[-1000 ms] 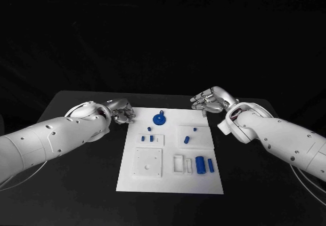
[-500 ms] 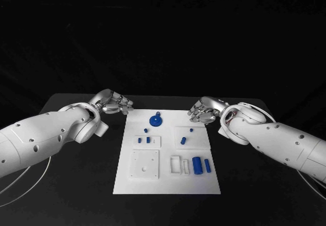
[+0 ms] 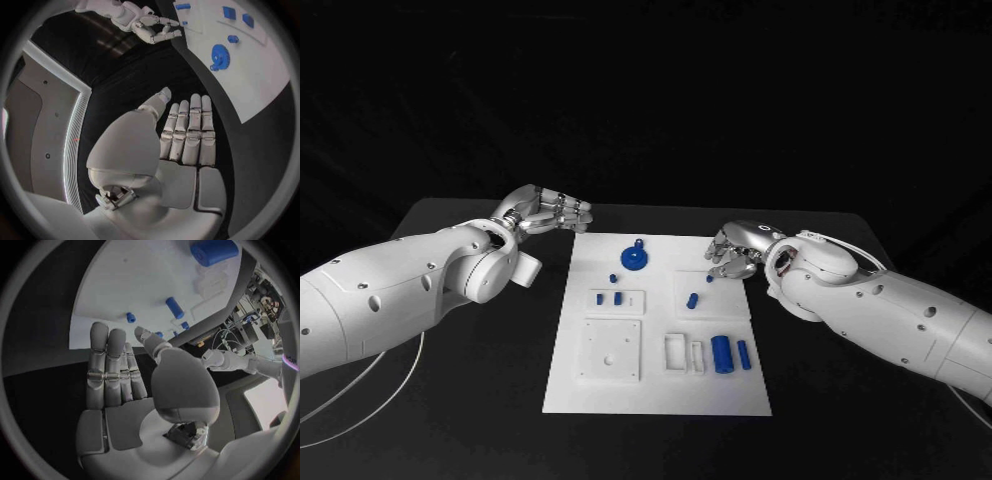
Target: Assemble the parts on the task board
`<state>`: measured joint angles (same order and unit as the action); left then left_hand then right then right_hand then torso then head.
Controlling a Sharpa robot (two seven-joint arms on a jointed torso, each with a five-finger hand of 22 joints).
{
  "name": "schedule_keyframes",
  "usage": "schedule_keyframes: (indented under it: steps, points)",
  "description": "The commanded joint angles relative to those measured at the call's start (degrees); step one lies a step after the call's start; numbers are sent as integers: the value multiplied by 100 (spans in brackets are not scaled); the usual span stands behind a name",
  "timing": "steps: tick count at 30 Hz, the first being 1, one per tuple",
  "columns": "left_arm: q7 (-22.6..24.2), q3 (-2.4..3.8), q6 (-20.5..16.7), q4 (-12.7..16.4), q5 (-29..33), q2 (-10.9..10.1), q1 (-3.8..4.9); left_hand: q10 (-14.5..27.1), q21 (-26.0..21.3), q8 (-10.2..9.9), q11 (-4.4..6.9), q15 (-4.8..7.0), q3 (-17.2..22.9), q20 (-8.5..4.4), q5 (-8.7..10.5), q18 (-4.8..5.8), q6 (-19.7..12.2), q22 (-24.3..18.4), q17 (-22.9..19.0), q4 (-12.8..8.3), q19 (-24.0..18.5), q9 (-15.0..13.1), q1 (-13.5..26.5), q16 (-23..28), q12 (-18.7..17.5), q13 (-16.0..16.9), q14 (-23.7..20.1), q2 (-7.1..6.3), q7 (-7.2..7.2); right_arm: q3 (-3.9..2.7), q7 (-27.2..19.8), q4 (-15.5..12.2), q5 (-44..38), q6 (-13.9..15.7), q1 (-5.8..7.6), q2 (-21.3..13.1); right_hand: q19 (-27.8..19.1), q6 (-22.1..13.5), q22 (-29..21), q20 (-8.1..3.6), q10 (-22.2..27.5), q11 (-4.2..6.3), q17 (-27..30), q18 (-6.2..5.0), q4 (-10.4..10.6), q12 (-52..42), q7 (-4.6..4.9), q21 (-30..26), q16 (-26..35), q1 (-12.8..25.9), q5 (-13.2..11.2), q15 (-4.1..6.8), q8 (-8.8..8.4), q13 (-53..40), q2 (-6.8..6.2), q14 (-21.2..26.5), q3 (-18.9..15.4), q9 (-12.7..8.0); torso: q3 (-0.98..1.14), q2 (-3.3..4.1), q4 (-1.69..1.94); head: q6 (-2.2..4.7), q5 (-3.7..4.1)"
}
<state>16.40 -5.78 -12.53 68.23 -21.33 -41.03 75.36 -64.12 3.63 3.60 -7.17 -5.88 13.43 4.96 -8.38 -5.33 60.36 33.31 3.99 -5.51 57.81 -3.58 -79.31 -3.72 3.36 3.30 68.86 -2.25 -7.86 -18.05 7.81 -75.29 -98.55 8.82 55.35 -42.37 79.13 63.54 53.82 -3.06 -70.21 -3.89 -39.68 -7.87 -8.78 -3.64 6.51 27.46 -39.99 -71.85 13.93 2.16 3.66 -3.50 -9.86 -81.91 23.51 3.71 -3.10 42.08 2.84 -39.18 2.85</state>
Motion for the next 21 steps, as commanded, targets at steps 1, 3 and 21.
schedule_keyframes:
  steps: [1, 3, 21]
  points:
    - [209, 7, 77, 28, 166, 1, 9, 45, 19, 4, -26, -6, -40, -4, -34, 82, -24, -147, 13, -12, 59, 0, 29, 20, 5, 0, -2, 53, -27, 10, 207, -6, -324, -216, -11, 2, 67, 0, 64, -7, -22, 21, -19, -21, 81, 27, -1, -43, -61, -16, -20, -15, -6, 1, -57, -41, 4, 3, 0, 8, -8, -8, -13]
    - [208, 7, 62, 32, 144, -1, 9, 82, 22, 1, -40, -6, -45, -8, -56, 82, -69, -192, 14, -18, 74, 1, 24, 21, 4, 0, 3, 45, -43, 18, 211, -2, -304, -249, -14, 6, 89, 20, 91, -15, -68, 36, -27, -11, 107, 26, -11, -42, -78, -13, -20, -6, -6, 0, -53, -57, 10, 4, -1, 9, -9, -10, -15]
    - [279, 8, -14, 66, 76, -3, 8, 75, 40, 8, -36, -3, -67, -18, -72, 88, -84, -669, 14, -30, 176, -2, 1, 20, 5, 0, -1, 93, -41, 65, 108, -9, -239, -499, -102, 66, 180, 97, 486, -36, -145, 64, -74, 29, 136, 24, -30, -157, -151, -13, 70, 4, -6, 0, -32, -86, 121, 6, 5, 6, -4, -45, -18]
